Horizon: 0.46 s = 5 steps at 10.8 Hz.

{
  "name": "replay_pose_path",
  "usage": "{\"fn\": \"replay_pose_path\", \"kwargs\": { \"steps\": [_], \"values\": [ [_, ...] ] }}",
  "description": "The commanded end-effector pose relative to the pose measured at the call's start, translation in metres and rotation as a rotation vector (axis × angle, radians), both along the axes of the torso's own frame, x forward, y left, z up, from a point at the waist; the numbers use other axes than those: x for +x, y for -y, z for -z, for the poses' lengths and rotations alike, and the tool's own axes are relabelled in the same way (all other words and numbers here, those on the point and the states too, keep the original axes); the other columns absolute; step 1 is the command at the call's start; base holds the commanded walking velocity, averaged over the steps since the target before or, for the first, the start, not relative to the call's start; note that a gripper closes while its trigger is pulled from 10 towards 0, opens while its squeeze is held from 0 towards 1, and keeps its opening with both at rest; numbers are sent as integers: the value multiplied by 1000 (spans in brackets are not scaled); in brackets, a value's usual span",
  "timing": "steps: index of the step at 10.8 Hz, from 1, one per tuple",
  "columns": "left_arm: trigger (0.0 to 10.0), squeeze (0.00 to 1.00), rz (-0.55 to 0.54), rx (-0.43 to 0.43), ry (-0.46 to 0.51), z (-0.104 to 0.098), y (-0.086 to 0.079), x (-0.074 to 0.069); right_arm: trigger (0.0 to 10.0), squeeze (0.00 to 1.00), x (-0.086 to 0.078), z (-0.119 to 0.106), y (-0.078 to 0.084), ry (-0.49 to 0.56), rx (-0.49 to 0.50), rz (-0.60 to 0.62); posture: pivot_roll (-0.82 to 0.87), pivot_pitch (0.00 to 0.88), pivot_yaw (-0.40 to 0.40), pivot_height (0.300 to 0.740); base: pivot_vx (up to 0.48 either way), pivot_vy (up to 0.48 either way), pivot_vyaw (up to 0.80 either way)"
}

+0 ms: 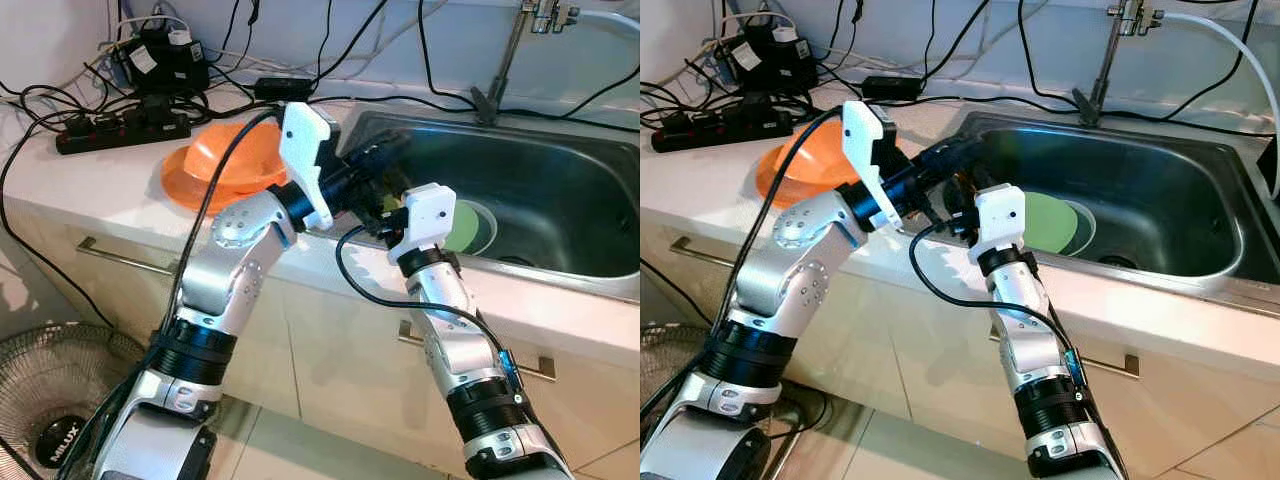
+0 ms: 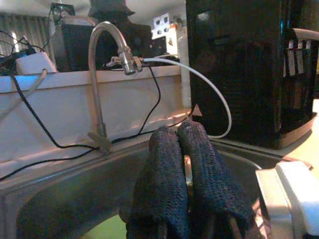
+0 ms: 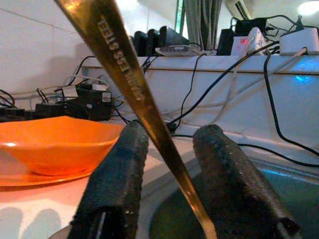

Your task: Kitchen organization

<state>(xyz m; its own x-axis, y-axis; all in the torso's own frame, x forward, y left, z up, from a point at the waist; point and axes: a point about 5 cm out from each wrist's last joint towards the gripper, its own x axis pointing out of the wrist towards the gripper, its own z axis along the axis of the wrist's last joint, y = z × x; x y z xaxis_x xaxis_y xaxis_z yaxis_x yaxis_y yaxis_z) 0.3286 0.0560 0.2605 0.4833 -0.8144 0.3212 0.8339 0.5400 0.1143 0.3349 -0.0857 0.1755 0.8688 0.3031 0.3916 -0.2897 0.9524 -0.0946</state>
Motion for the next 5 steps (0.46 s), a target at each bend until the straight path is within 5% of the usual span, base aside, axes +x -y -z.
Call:
{"fn": "replay_pose_path", "kwargs": {
  "steps": [1, 5],
  "values": [
    [10000, 0, -11, 7, 16, -2, -3, 0, 0, 0, 3, -6, -1, 11, 6, -8, 176, 1, 39, 740, 0, 0, 0],
    [10000, 0, -9, 10, 14, -2, -3, 0, 0, 0, 3, -5, 0, 5, 9, -7, 178, 6, 40, 740, 0, 0, 0]
  ]
}}
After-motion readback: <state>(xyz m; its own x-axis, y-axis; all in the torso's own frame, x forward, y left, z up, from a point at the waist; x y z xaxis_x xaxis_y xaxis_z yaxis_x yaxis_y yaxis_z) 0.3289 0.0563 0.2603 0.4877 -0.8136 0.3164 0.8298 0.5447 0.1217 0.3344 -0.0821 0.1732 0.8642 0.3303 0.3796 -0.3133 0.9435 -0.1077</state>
